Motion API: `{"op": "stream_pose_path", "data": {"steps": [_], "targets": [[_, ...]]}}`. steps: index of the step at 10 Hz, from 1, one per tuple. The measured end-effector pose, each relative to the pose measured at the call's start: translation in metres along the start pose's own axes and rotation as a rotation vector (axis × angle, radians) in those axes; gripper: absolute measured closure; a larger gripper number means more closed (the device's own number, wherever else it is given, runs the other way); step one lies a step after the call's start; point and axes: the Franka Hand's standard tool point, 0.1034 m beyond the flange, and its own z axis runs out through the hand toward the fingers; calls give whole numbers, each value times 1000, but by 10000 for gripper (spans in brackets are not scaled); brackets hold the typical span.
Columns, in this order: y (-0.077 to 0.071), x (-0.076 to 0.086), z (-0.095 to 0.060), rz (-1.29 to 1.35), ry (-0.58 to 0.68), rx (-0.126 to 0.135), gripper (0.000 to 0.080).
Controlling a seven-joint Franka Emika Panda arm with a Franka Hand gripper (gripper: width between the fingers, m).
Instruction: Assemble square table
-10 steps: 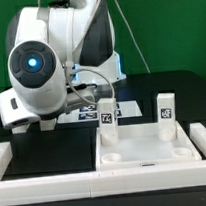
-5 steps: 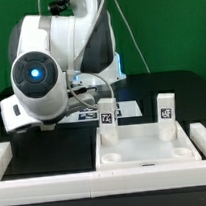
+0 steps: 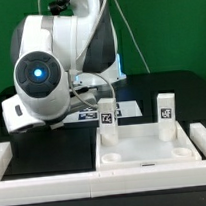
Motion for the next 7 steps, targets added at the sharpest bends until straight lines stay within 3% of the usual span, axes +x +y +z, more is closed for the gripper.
{"op": "stream_pose_path", "data": {"steps": [4, 6, 7], "targets": [[-2, -1, -4, -24, -6, -5, 515], [-6, -26, -59, -86, -4, -9, 512], [-9, -40, -80, -95, 29, -12, 512]]}}
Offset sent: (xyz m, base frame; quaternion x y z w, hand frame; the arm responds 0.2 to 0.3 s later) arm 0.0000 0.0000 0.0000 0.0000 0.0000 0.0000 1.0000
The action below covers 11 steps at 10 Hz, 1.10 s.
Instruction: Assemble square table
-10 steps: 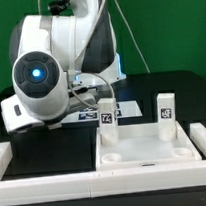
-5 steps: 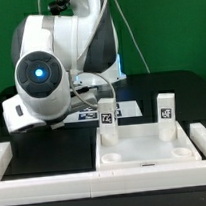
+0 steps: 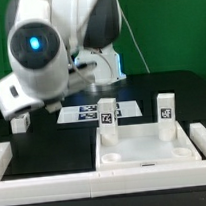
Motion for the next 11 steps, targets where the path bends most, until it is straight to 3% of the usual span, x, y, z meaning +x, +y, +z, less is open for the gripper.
{"op": "stream_pose_path", "data": {"steps": [2, 3, 6, 7, 8, 10, 11], "targets": [[-14, -27, -28, 5, 4, -3, 512], [-18, -30, -40, 8, 69, -11, 512], [-12, -28, -41, 5, 258, -37, 512], [-14, -23, -49, 12, 333, -36, 512], [-24, -17, -74, 16, 394, -33, 512], [-44, 3, -132, 52, 545, -50, 512], [-60, 17, -166, 118, 673, -77, 512]]}}
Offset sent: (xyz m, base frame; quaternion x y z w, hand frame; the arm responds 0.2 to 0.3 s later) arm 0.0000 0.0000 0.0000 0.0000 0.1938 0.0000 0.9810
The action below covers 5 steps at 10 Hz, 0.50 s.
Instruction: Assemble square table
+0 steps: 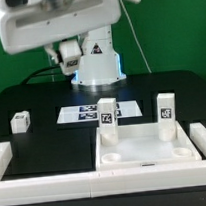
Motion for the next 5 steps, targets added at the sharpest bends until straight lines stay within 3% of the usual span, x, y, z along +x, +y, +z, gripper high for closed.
{"op": "stream_pose_path", "data": {"steps": [1, 2, 4, 5], "targets": [[-19, 21, -2, 113, 57, -12, 512], [-28, 38, -3, 128, 134, -5, 512], [-17, 35, -4, 112, 301, -56, 512], [-16, 34, -2, 107, 342, -68, 512]]}}
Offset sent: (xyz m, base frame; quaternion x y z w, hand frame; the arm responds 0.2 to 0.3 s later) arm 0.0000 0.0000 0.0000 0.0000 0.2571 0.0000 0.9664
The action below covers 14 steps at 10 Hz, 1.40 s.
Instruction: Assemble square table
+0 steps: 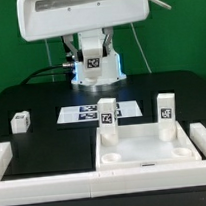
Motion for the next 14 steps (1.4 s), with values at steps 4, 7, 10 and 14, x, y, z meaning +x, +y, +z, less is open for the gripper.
{"op": "stream_pose_path", "data": {"steps": [4, 7, 10, 14], "targets": [[-11, 16, 9, 39, 270, -57, 512], [-74, 57, 30, 99, 437, -33, 512], [-105, 64, 47, 113, 477, -16, 512], [-105, 62, 51, 115, 476, -17, 512]]}}
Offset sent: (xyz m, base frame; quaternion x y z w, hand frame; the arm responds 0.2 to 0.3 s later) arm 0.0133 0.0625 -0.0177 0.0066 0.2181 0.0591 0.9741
